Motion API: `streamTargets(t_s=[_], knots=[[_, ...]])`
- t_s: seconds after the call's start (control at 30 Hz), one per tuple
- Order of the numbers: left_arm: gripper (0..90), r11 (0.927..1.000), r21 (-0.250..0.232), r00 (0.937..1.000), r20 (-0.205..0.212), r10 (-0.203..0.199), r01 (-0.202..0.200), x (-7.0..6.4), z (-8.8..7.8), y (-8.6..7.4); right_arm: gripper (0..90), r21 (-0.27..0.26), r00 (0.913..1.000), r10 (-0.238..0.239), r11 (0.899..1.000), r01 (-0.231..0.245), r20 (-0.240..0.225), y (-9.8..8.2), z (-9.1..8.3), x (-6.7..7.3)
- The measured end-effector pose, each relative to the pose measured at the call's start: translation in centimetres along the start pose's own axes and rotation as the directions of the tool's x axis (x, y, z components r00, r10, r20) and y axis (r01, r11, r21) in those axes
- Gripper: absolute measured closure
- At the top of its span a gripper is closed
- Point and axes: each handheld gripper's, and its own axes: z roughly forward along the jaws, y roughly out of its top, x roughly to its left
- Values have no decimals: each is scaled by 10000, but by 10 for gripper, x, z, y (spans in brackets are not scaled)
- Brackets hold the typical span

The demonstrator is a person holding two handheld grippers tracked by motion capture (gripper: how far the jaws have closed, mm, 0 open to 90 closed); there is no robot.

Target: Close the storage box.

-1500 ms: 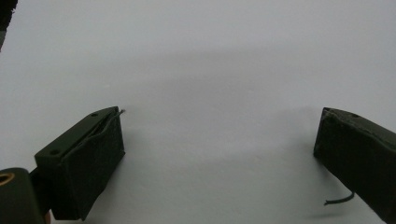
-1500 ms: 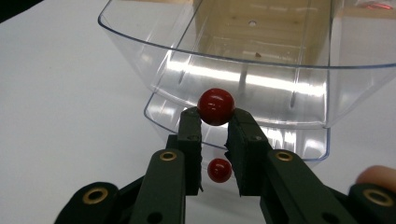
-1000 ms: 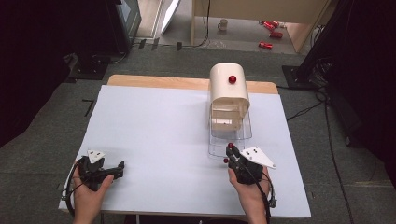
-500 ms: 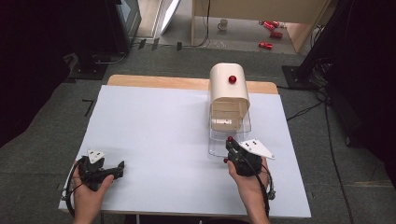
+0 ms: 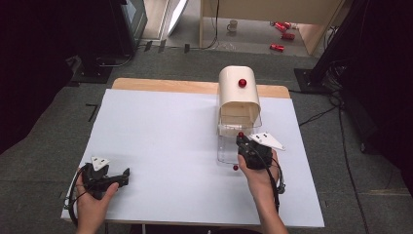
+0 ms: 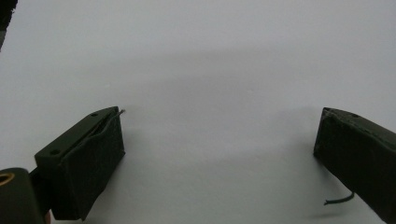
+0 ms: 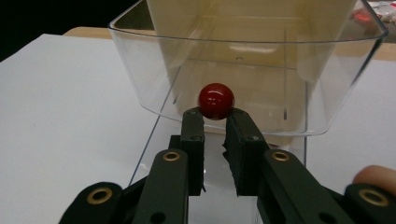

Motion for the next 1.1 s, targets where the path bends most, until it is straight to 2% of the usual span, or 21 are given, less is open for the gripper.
streamTargets(t_s=[0.27, 0.67, 1.1], knots=[[16, 10000, 3, 10000, 2, 5, -5, 0, 0, 0, 792, 27, 9999, 151, 9999, -151, -77, 5, 13, -5], [16, 10000, 11, 10000, 7, 1, -1, 0, 0, 0, 791, -3, 9999, 139, 9999, -139, 50, 15, 30, -9], [15, 10000, 17, 10000, 10, 0, 0, 0, 0, 0, 790, -7, 9997, 254, 9997, -254, -56, 22, 42, -12]])
